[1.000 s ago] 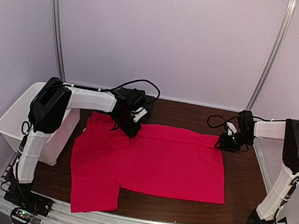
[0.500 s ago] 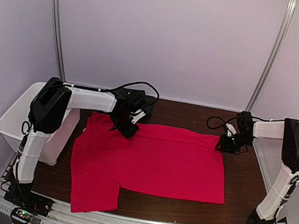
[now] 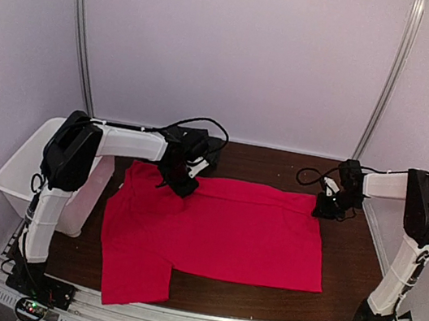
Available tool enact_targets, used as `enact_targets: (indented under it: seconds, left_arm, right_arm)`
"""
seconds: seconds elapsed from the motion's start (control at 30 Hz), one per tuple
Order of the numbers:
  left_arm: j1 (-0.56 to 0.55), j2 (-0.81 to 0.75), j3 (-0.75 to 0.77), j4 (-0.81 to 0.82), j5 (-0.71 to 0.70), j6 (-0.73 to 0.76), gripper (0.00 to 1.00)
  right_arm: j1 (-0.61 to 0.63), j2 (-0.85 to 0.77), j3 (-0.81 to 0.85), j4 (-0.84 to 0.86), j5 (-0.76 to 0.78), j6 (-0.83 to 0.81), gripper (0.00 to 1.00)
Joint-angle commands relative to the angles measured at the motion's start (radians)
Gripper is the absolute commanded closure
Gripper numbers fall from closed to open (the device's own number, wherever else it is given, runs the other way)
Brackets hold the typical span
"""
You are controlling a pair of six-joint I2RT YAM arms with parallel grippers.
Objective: Fold and stack the mixed laundry pile
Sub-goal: Adjust the 1/3-folded T-shirt at the center of the board.
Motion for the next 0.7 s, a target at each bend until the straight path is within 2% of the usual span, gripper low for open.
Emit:
enact_targets:
  seconds: [0.0, 0.13, 0.43, 0.63, 0.67]
  left_arm:
    - [-0.005, -0.031, 0.005, -0.015, -0.027, 0.014, 1.0]
    - [-0.005, -0.059, -0.003, -0.03, -0.024, 0.021, 1.0]
    - [-0.005, -0.127, -0.066, -0.042, -0.035, 0.037, 1.0]
    - [-0.004, -0.092, -0.076, -0.038, -0.006, 0.039, 1.0]
    - [-0.005, -0.086, -0.078, -0.034, -0.001, 0.039, 0.97]
  right_arm:
    - [0.002, -0.024, 0.037, -0.043, 0.035, -0.001, 0.93]
    - [0.001, -0.047, 0.041, -0.058, 0.048, -0.002, 1.0]
    - [0.001, -0.104, 0.019, -0.083, 0.094, -0.005, 1.0]
    - [0.002, -0.061, -0.002, -0.064, 0.09, -0.007, 1.0]
    - [0.001, -0.055, -0.006, -0.06, 0.089, -0.007, 1.0]
